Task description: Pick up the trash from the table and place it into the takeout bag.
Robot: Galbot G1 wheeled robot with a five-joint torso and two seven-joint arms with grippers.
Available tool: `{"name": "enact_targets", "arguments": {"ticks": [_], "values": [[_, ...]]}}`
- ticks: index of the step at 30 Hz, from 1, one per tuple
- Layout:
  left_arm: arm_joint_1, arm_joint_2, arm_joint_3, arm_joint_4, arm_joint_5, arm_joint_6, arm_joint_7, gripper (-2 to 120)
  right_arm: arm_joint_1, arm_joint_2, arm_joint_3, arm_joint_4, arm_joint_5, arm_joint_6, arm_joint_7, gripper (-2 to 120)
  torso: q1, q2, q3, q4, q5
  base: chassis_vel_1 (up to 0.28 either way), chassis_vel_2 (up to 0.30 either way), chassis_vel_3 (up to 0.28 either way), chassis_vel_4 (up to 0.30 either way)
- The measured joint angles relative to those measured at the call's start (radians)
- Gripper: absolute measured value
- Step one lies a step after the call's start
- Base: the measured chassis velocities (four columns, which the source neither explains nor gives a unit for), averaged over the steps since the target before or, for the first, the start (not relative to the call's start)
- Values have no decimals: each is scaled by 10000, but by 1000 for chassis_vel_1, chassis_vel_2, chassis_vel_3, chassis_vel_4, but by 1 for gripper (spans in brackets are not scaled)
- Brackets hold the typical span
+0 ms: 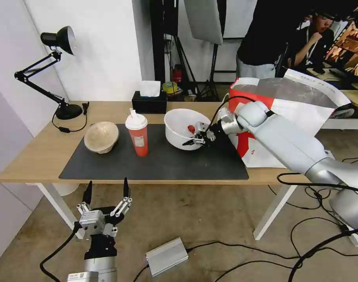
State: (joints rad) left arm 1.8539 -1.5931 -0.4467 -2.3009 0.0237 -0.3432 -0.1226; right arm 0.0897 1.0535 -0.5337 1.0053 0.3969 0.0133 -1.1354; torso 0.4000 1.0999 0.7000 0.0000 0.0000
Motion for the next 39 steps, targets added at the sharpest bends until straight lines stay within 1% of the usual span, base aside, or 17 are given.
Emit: {"name": "enact_targets", "arguments": {"ticks": [12, 17, 27, 33, 39], "values": [[3, -1, 128, 59, 133, -27, -17, 100, 234, -382, 252, 453, 523, 8, -38, 0, 0, 0, 0, -1, 1, 0, 0, 0, 0], [3, -3, 164, 93, 176, -52, -37, 100, 351, -419, 333, 632, 718, 10, -37, 0, 0, 1, 0, 0, 0, 0, 0, 0, 0], [-3, -7, 280, 207, 292, -196, -186, 100, 718, -322, 372, 698, 936, 15, -36, 0, 0, 0, 0, 0, 0, 0, 0, 0, 0], [-11, -9, 461, 273, 354, -198, -220, 100, 1197, -138, 385, 482, 1173, -6, -51, 0, 0, 0, 0, 0, -1, 0, 0, 0, 0], [-15, -11, 531, 239, 369, -198, -233, 100, 1596, -117, 367, 382, 1524, -132, -55, 0, 0, 0, 0, 0, -1, 0, 0, 0, 0]]}}
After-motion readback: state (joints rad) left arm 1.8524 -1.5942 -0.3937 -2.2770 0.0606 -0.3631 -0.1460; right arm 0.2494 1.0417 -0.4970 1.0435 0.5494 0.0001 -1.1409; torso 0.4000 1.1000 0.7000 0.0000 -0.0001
